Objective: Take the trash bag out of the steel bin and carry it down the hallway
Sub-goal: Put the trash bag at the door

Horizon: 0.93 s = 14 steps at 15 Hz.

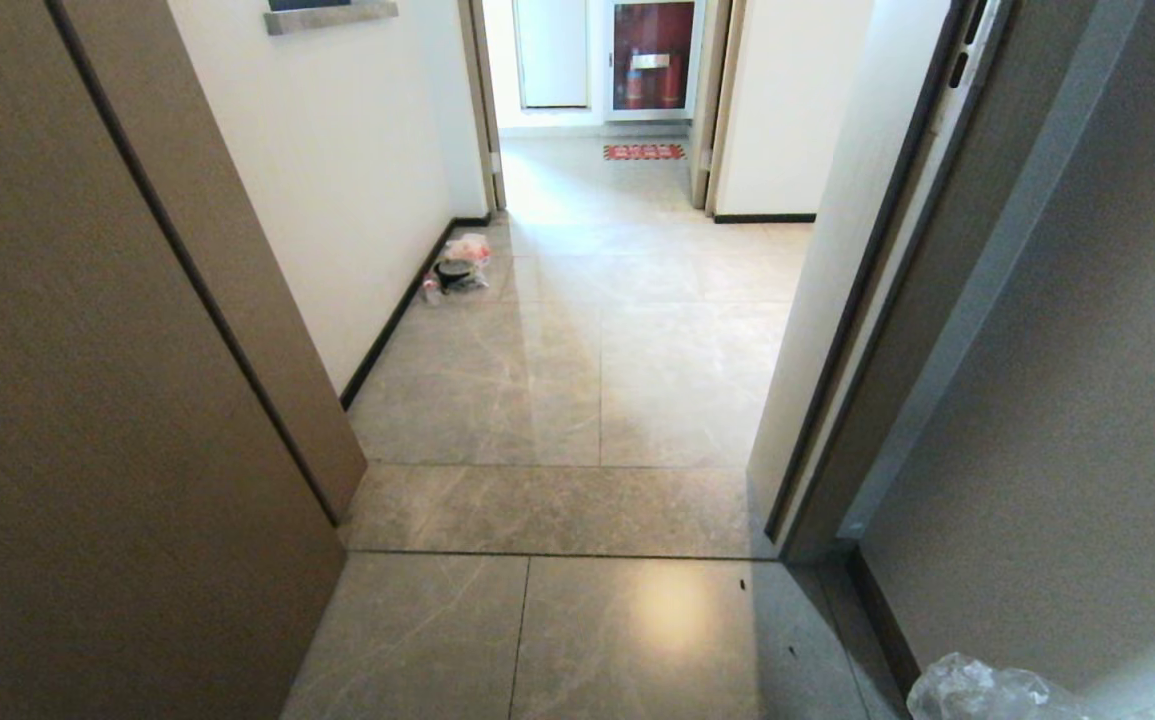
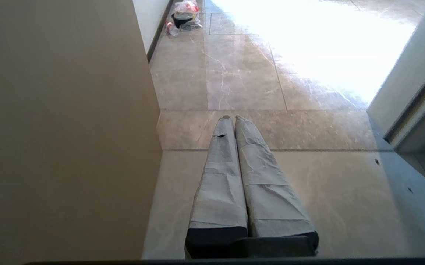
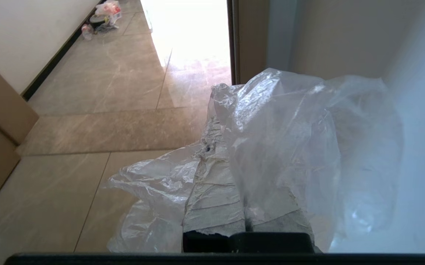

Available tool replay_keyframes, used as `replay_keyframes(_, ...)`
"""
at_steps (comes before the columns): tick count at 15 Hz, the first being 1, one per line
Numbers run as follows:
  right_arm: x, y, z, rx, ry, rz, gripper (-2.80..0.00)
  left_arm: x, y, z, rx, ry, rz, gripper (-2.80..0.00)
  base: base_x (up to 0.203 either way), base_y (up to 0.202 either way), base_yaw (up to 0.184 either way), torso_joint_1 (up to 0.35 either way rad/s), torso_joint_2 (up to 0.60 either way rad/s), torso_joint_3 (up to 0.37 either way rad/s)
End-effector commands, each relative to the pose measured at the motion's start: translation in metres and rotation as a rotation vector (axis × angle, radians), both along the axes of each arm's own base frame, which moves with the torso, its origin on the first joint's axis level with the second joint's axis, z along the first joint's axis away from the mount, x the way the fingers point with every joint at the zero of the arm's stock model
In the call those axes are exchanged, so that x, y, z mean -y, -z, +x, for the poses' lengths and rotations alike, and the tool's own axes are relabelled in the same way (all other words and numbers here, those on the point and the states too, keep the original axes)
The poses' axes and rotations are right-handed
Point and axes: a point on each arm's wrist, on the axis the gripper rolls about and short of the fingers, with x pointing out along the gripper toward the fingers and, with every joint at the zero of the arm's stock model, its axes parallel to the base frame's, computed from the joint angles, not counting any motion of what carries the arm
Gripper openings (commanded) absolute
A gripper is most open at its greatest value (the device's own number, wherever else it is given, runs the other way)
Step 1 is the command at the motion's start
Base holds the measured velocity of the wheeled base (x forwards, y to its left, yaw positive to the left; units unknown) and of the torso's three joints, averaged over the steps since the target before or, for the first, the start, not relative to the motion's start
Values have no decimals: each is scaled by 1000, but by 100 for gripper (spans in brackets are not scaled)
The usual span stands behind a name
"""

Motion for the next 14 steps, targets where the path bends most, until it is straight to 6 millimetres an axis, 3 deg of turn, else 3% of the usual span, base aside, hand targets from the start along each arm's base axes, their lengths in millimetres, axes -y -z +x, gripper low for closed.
replay_keyframes(1,0,0,0,-3,0,0,-280,0,0,0,0,0,-1,-280,193,0,-2,2,7,2)
replay_keyframes(6,0,0,0,-2,0,0,-280,0,0,0,2,0,1,-280,179,0,2,2,2,2)
replay_keyframes(14,0,0,0,-2,0,0,-280,0,0,0,1,0,1,-280,8,0,0,-1,1,0)
